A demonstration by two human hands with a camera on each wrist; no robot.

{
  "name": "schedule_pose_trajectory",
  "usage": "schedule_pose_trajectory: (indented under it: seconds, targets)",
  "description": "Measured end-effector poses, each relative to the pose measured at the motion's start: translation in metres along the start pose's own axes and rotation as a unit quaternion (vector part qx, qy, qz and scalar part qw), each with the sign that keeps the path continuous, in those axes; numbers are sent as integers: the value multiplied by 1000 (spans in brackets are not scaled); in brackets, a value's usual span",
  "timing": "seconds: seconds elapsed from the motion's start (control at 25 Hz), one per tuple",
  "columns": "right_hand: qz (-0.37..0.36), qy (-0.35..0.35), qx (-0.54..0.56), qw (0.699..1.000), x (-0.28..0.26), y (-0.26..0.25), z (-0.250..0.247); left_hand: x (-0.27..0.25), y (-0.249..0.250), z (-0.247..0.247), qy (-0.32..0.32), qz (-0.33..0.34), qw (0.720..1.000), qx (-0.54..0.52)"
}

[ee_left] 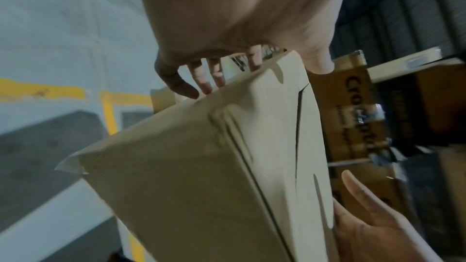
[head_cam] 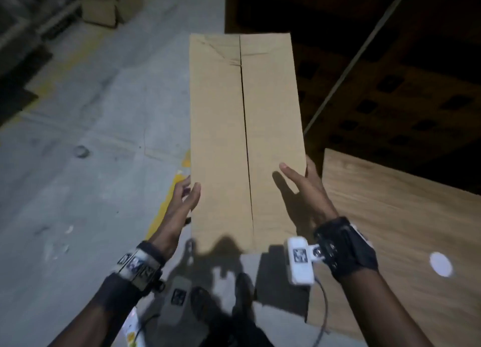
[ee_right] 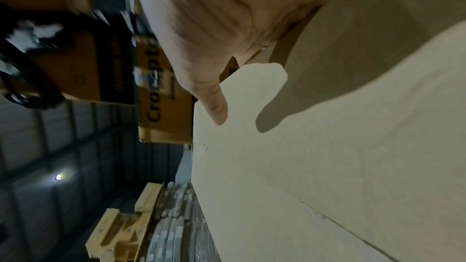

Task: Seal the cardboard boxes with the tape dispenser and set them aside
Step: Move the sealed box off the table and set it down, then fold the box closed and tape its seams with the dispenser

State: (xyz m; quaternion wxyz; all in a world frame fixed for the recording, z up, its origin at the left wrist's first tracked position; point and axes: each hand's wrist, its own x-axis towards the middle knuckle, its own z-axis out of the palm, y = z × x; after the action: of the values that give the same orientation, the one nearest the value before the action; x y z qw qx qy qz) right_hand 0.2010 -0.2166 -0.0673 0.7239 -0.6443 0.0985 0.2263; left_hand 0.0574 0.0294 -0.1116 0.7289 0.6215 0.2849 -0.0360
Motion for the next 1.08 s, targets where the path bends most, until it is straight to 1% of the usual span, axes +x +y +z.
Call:
schedule_pose_trajectory:
  seconds: [0.04,0.12,0.2,0.24,0.32,0.4,0.44,0.48,0.56,0.64,0.72,0.8,0.88,0.92,1.0,1.08]
  targets:
    - [-12,8,9,1000,-18,-10,-24,-12,10,15,-45,18,999,-1]
    - [-6,35,7,999,-49,-18,-75,-27,18,45,-132,44,990,-4]
    - [16,98,-25,995,-77,-14,-127,-36,15,79,-189,56,980,9]
    - [15,129,-29,991,-92,-11,-152,-39,11,99,-215,64,974,27]
    - [24,175,-12,984,-118,1,-199,-39,-3,138,-245,62,965,74]
    - [32,236,-17,971,-137,16,-245,-42,-20,175,-278,56,953,110]
    - [36,249,-12,968,-144,24,-268,-44,-29,194,-293,52,947,122]
    - [40,246,-7,969,-147,32,-291,-45,-38,211,-304,48,942,133]
    - [45,237,18,970,-158,35,-312,-50,-52,245,-321,38,934,154]
    - [37,224,37,973,-167,31,-340,-56,-63,281,-325,37,928,175]
    - [29,234,17,972,-166,25,-374,-61,-72,319,-316,36,929,187]
    - [34,240,-7,970,-159,23,-414,-70,-84,358,-293,38,935,197]
    - [24,224,31,974,-151,16,-449,-81,-97,399,-252,58,946,195]
    - [7,214,51,975,-145,14,-469,-90,-104,423,-226,72,953,189]
    - [0,195,37,980,-136,3,-497,-107,-117,461,-170,89,966,173]
    - [11,152,54,987,-131,-13,-522,-124,-127,493,-120,102,973,171]
